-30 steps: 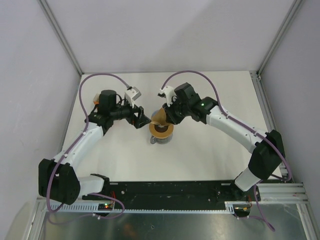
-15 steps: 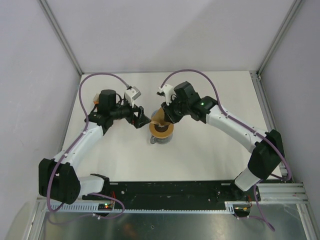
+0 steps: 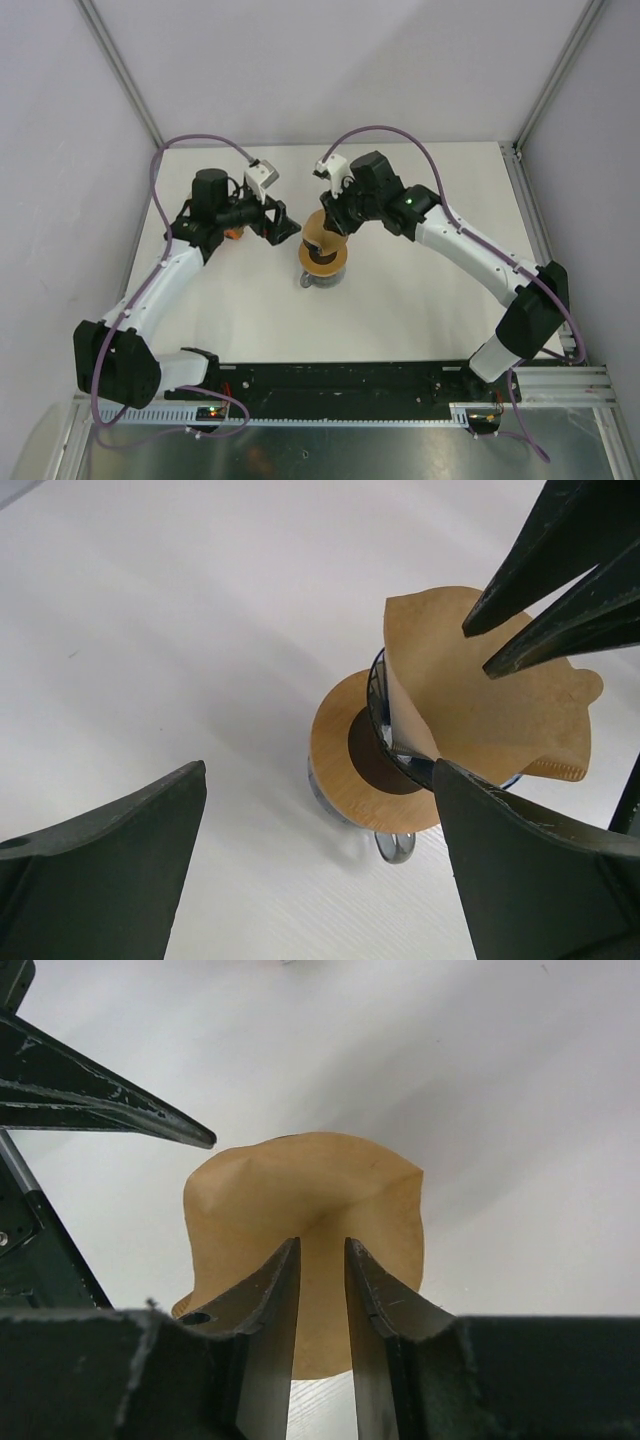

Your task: Place the coffee filter in the dripper

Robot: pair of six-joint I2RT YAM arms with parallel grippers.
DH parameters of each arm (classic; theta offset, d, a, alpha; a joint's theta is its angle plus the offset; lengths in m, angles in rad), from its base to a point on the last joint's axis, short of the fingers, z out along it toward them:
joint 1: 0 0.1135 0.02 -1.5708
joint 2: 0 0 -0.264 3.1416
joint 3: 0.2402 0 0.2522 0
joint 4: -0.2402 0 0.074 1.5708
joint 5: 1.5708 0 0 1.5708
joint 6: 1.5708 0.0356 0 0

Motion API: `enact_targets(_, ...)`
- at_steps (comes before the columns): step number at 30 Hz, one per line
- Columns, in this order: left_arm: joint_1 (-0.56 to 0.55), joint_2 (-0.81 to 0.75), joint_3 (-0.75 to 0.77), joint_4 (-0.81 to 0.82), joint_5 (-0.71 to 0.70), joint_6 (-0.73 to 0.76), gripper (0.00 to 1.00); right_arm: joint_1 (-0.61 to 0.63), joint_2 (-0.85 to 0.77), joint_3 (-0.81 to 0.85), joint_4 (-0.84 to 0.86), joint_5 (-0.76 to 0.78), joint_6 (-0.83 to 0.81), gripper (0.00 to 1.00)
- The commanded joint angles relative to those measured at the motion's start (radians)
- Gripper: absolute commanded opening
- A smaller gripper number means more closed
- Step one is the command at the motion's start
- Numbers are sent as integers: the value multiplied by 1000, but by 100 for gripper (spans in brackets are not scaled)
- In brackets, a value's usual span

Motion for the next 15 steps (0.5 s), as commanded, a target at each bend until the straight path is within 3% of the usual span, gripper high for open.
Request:
enact_targets(1, 16, -35, 59, 16, -42, 19, 100, -28, -75, 21, 53, 22, -1, 30)
enact_targets(10, 35, -36, 67, 16, -116, 42, 100, -104, -168, -30, 98, 44, 31, 34)
enact_targets(15, 51, -11, 17, 103, -234, 47, 100, -267, -260, -148, 174, 79, 79, 44)
